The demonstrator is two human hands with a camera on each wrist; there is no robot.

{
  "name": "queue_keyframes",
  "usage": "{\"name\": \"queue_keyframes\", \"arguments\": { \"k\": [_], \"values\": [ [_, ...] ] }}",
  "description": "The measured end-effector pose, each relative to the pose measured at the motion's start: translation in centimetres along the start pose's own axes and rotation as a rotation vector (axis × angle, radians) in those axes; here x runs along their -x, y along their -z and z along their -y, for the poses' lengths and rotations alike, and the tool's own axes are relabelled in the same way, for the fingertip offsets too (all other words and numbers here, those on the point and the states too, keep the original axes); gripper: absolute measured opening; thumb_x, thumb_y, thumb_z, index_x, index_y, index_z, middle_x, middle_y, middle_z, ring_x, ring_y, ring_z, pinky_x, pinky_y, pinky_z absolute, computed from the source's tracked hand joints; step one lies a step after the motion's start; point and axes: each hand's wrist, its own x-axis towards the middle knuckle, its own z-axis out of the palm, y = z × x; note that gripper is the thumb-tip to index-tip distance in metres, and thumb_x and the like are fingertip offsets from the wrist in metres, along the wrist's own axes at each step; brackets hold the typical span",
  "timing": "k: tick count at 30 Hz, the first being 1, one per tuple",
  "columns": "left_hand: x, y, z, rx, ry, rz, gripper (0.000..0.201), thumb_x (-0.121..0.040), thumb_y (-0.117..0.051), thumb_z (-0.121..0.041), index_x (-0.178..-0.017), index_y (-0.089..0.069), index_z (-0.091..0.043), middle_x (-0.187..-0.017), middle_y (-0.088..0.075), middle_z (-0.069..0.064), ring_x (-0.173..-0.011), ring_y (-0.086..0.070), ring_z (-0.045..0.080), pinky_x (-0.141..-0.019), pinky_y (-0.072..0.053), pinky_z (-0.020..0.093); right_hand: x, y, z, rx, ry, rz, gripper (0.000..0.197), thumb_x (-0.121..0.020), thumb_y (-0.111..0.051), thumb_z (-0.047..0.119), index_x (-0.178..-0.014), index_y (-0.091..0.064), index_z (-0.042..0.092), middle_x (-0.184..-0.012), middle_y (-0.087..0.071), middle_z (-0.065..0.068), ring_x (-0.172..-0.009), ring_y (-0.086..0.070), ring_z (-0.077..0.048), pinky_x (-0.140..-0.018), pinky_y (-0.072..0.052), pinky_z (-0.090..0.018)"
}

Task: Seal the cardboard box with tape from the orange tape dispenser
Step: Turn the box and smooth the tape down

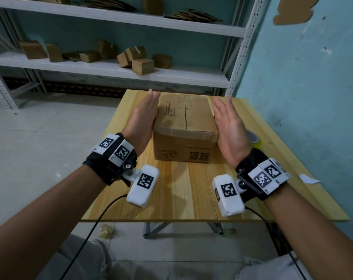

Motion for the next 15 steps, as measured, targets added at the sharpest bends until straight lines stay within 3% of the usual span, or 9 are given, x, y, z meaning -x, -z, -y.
{"name": "queue_keyframes", "arguments": {
  "k": [3, 5, 9, 15],
  "values": [
    [0.1, -0.3, 0.0, 0.004, 0.011, -0.023, 0.054, -0.104, -0.017, -0.041, -0.150, -0.024, -0.014, -0.156, -0.026, -0.001, -0.143, -0.024, 0.012, -0.099, -0.031, 0.017, -0.1, 0.1, -0.2, -0.005, -0.018, 0.005, 0.067, -0.102, -0.014, 0.062, -0.157, -0.020, 0.025, -0.163, -0.024, 0.007, -0.144, -0.027, -0.005, -0.121, -0.021, -0.037],
    [0.0, -0.3, 0.0, 0.013, 0.013, -0.042, 0.054, -0.104, -0.019, -0.041, -0.149, -0.027, -0.014, -0.155, -0.029, 0.001, -0.143, -0.027, 0.015, -0.094, -0.035, 0.016, -0.2, 0.1, -0.3, -0.022, -0.023, 0.006, 0.067, -0.101, -0.016, 0.063, -0.157, -0.020, 0.025, -0.163, -0.025, 0.006, -0.146, -0.028, -0.008, -0.122, -0.020, -0.043],
    [-0.1, -0.1, 0.6, 0.017, 0.057, 0.008, 0.058, -0.102, -0.015, -0.048, -0.152, -0.019, -0.020, -0.158, -0.023, -0.001, -0.143, -0.024, 0.013, -0.105, -0.024, 0.026, -0.1, 0.0, -0.2, -0.034, -0.039, 0.001, 0.067, -0.101, -0.017, 0.062, -0.157, -0.019, 0.026, -0.163, -0.024, 0.007, -0.146, -0.027, -0.008, -0.123, -0.020, -0.043],
    [-0.8, 0.3, 1.0, -0.060, 0.064, -0.003, 0.058, -0.102, -0.021, -0.051, -0.151, -0.025, -0.020, -0.155, -0.031, -0.004, -0.133, -0.037, 0.005, -0.104, -0.033, 0.025, 0.1, -0.1, -0.1, -0.031, -0.056, 0.001, 0.067, -0.101, -0.015, 0.062, -0.158, -0.017, 0.027, -0.163, -0.022, 0.008, -0.146, -0.025, -0.006, -0.121, -0.018, -0.036]
  ]
}}
